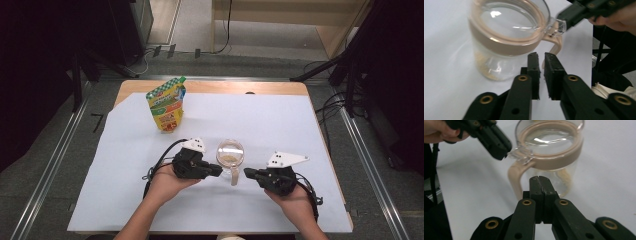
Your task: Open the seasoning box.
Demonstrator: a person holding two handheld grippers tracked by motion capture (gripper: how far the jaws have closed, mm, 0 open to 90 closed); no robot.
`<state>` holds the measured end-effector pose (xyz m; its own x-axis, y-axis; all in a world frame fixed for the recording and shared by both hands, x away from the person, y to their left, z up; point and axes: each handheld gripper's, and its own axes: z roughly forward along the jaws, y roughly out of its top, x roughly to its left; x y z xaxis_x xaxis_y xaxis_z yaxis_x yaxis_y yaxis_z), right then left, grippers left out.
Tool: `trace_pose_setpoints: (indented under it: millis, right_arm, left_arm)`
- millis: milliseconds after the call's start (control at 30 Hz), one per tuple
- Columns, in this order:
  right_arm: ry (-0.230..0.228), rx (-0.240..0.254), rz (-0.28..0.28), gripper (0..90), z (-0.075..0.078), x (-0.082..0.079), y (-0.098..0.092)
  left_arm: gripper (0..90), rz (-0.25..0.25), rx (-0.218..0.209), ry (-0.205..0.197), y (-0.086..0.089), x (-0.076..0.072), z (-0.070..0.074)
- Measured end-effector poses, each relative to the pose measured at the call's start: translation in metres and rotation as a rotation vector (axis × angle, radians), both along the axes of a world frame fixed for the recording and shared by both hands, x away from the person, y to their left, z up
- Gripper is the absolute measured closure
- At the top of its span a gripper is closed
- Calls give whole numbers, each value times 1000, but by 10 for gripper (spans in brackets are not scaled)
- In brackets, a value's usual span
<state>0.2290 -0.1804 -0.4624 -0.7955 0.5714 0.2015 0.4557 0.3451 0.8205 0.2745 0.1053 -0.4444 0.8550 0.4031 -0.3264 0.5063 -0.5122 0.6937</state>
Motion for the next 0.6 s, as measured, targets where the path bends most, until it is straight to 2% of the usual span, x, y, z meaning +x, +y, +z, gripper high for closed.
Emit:
trace_pose_setpoints:
  millis: [167,300,533,600]
  right_arm:
    - [3,-1,32,900,1,-14,12]
    - [17,-16,66,900,-5,-18,26]
    - [22,-33,67,900,-17,-18,47]
    - [21,-51,57,900,-19,-17,50]
  left_arm:
    - [697,19,20,-20,12,5,2]
    - [642,38,14,-25,18,8,3]
    - [553,62,13,-51,24,10,2]
    - [517,69,15,-71,25,10,2]
